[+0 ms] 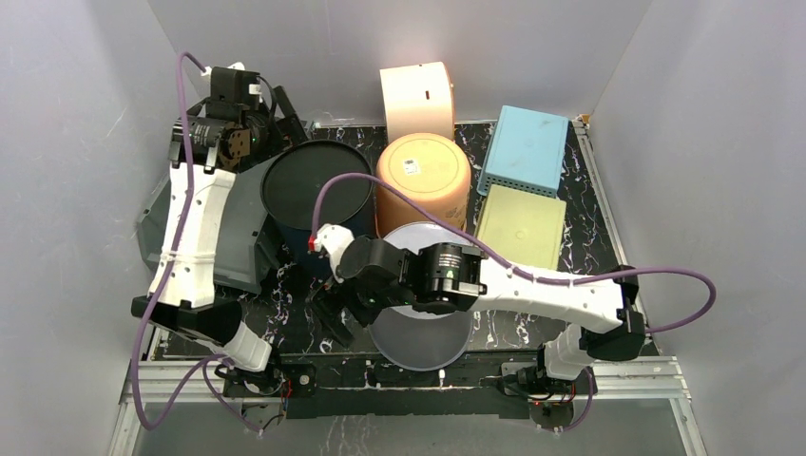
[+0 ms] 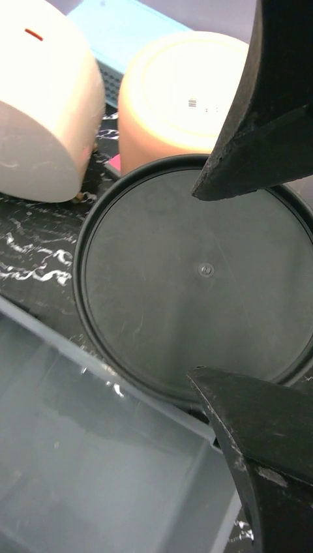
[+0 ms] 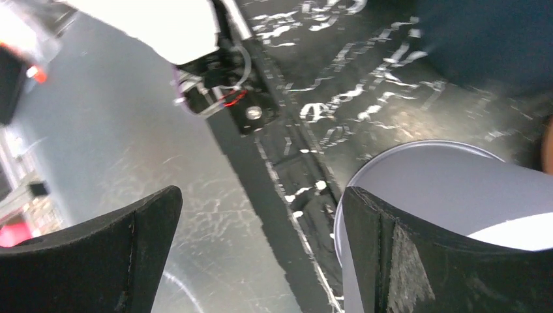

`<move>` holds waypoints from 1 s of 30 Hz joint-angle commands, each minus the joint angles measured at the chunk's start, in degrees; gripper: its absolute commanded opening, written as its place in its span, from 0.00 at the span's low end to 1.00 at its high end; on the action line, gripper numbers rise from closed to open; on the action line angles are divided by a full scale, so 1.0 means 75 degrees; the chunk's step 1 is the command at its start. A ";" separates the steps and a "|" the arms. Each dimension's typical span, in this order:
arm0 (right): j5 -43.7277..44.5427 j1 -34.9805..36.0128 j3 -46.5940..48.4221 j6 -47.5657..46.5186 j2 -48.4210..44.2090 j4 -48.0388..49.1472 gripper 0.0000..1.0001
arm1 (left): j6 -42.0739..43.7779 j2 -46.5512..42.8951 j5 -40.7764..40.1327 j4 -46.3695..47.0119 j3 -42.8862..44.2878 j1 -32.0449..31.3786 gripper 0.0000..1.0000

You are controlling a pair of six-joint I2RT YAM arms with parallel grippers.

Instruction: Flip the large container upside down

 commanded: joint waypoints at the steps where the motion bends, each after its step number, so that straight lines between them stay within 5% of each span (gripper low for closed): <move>1: 0.2780 -0.0050 -0.0616 0.0838 -0.0692 -0.1410 0.95 | 0.0305 0.0081 0.1000 0.0423 -0.0374 0.0039 0.98; 11: 0.4434 -0.1601 -0.1704 0.1678 -0.1607 -0.2369 0.98 | 0.0432 0.0063 0.1693 0.0728 -0.0955 0.0036 0.98; 25: 0.3781 -0.1764 -0.0895 0.1470 -0.1696 -0.0747 0.98 | 0.0193 -0.0649 0.2727 0.1171 -0.2700 -0.0021 0.98; 30: 0.4406 -0.2027 -0.0727 0.1613 -0.2081 -0.0335 0.98 | -0.0112 -0.0926 0.3058 0.1711 -0.3413 -0.1019 0.98</move>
